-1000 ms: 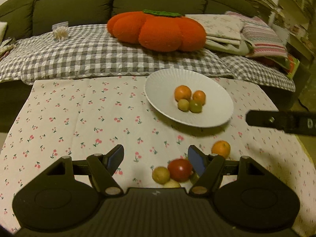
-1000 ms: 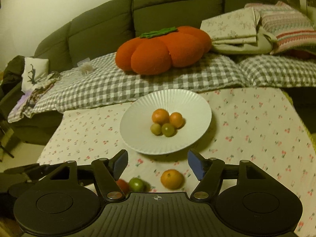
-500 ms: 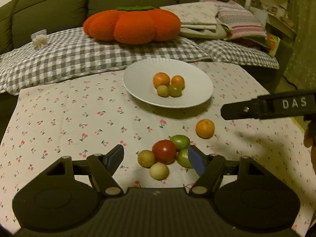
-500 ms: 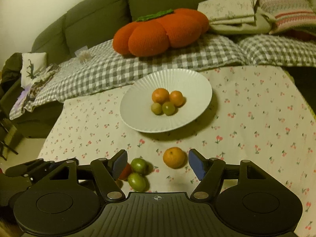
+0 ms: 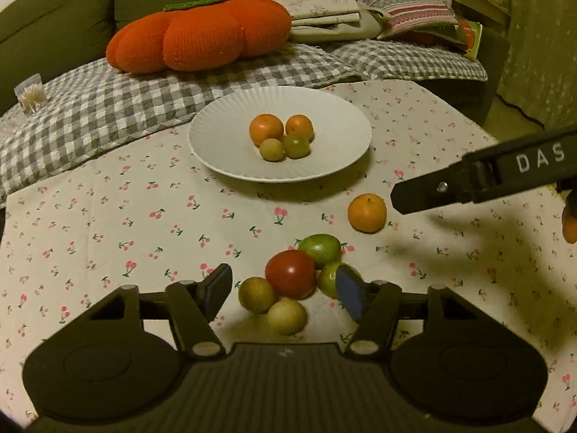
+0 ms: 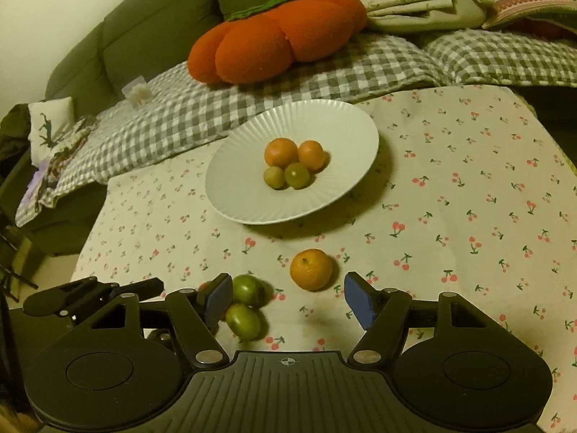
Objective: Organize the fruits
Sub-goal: 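Move both grippers back, bringing the left gripper over the red tomato, then close the left gripper on the red tomato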
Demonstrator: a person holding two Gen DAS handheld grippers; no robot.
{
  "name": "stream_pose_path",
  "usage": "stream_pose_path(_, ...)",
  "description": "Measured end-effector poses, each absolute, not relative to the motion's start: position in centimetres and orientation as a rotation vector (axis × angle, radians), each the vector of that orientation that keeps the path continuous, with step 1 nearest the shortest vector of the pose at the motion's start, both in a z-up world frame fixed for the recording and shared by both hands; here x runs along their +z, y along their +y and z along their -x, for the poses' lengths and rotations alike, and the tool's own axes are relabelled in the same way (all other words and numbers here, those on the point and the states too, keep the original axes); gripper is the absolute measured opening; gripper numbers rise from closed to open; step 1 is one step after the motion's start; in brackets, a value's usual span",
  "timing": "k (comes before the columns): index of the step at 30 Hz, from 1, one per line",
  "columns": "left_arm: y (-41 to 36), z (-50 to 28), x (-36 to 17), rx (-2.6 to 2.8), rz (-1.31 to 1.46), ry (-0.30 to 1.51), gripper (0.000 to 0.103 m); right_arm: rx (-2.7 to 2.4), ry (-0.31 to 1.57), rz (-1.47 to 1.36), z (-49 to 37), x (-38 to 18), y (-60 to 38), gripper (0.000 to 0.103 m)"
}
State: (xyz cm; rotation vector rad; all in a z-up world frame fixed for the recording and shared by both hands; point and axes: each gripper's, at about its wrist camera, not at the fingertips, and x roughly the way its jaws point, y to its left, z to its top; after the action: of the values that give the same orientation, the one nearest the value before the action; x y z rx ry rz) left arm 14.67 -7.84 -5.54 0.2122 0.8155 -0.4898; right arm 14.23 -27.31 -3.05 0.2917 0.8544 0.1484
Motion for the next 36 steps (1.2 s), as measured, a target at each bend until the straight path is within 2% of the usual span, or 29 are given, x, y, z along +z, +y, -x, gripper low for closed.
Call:
stream_pose_path(8,-8.2,-15.6,-6.4,-0.526,-0.246,0.846,0.059,0.147,0.861,-0.298,-14.5,-3.2,-27.4,0.069)
stream_pose_path(17,-8.3,-16.5,-7.0,-0.513,-0.266,0.851,0.049,0.132,0.869,-0.3,-14.9,-3.5,-27.5,0.069)
stream_pose_path(23,-8.5,-16.6,-7.0,-0.519,-0.282,0.831,0.046,0.129,0.875,-0.296,-15.2,-3.7,-27.3,0.069)
stream_pose_path(25,-8.4,-16.7,-6.7,-0.554,-0.259,0.829,0.026,0.127,0.875,-0.296,-15.2,-3.8,-27.4,0.069)
stream_pose_path(29,-8.5,-16.7,-6.8,-0.552,-0.263,0.827,0.026,0.122,0.878,-0.298,-15.4,-3.9,-27.5,0.069)
stream_pose_path(34,-8.0,-17.1,-7.0,-0.541,-0.233,0.852,0.043,0.113,0.876,-0.306,-15.4,-3.9,-27.8,0.069)
stream_pose_path(36,-8.0,-17.1,-7.1,-0.548,-0.24,0.851,0.045,0.114,0.872,-0.306,-15.4,-3.7,-27.8,0.069)
